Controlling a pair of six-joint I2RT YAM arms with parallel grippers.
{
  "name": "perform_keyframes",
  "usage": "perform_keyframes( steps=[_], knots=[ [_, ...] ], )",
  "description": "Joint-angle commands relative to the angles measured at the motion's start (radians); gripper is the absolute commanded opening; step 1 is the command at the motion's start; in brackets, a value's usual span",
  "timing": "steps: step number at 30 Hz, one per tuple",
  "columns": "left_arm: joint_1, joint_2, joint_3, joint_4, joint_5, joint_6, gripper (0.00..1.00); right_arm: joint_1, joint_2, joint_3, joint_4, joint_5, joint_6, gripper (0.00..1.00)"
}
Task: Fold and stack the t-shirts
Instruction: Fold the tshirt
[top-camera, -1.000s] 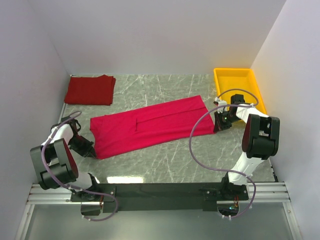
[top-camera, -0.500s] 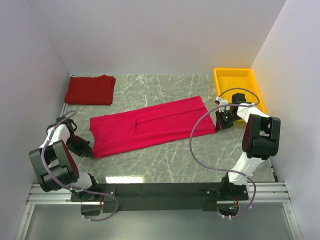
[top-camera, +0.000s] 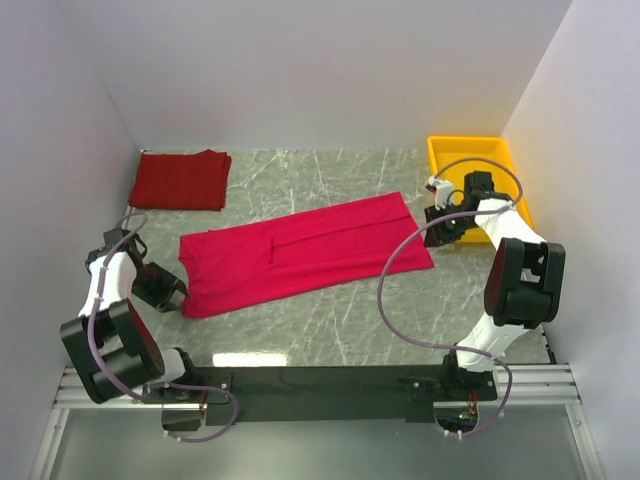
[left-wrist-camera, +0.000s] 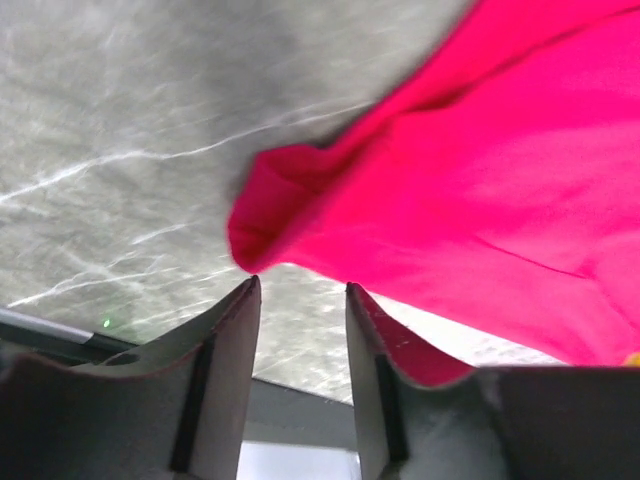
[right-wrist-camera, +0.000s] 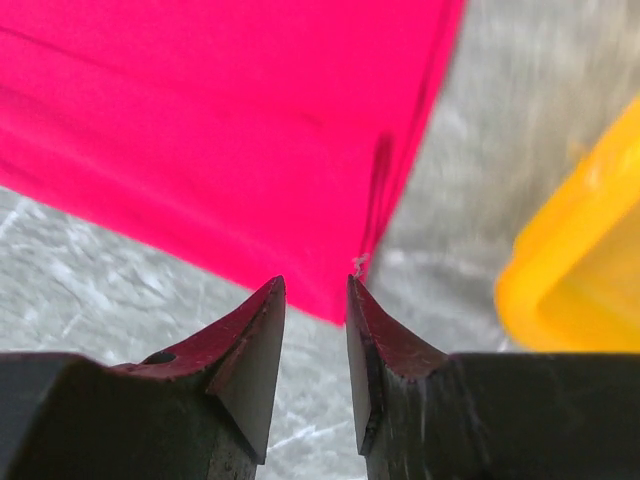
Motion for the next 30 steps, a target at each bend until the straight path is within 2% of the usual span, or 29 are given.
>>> perform_keyframes(
  steps=[1,5,11,16,30],
  knots=[
    [0.004,-0.067,0.07,-0.008,0.039,0.024,0.45,0.053,0.026,0.089,-0.007,-0.025,-0.029,0.39],
    [0.006,-0.137,0.11,0.011,0.047,0.05,0.51,0.101,0.092,0.152,0.001,0.026,-0.053,0.4],
    [0.006,-0.219,0.154,0.063,-0.015,0.037,0.55,0.121,0.197,0.251,-0.041,0.07,-0.145,0.42],
    [0.006,-0.227,0.154,0.08,-0.003,0.026,0.56,0.137,0.258,0.301,-0.079,0.087,-0.235,0.42],
    [0.004,-0.233,0.121,0.084,-0.001,0.035,0.56,0.144,0.316,0.328,-0.127,0.124,-0.242,0.42]
  ],
)
